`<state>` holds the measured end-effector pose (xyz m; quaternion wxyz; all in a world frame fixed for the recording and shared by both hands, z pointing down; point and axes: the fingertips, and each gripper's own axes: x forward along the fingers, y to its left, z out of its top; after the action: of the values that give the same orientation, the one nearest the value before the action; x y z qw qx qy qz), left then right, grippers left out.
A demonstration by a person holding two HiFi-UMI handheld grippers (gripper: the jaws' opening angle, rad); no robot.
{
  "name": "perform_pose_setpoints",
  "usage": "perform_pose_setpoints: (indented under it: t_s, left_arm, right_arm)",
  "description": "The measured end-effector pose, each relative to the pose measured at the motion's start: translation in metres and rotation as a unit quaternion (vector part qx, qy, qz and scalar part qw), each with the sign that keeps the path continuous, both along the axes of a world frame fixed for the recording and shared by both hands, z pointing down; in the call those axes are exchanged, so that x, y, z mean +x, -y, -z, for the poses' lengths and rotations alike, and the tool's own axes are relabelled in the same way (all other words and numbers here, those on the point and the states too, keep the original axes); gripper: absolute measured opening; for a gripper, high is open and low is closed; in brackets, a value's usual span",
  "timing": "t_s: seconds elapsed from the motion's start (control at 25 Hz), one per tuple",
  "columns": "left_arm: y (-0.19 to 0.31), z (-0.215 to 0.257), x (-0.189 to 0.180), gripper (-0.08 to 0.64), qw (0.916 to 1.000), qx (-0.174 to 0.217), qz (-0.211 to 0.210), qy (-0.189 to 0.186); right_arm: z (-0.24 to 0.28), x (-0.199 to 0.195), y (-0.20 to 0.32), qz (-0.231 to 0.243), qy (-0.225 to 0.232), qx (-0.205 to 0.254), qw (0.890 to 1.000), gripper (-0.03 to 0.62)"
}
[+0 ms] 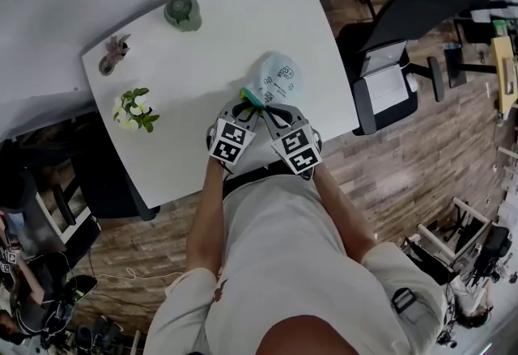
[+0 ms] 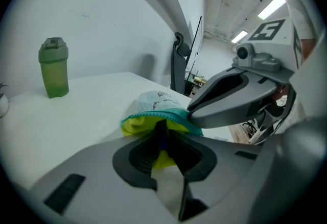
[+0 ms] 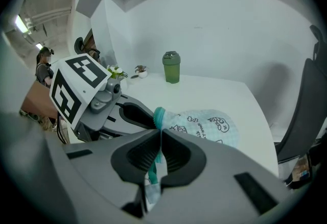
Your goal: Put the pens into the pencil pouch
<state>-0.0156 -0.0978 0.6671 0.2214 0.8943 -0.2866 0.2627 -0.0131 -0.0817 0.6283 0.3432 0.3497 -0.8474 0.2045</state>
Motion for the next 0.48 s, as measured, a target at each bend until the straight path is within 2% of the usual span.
perform_pose_setpoints:
  t_s: [0.2,0.48]
  left_arm:
    - [-0.002,-0.002,-0.008,0.136,0.9999,-0.001,0.015,0.003]
    - [-0.010,-0.004,-0.035,0.187,0.9980,0.002,0.058,0.022]
  right_arm:
    - [-0.005,-0.002,-0.001,0.000,-0.001,-0.004,1.000,0.015]
    - [-0.009,-0.003,-0.003,-0.004,-0.002,-0.004,1.000,0.020]
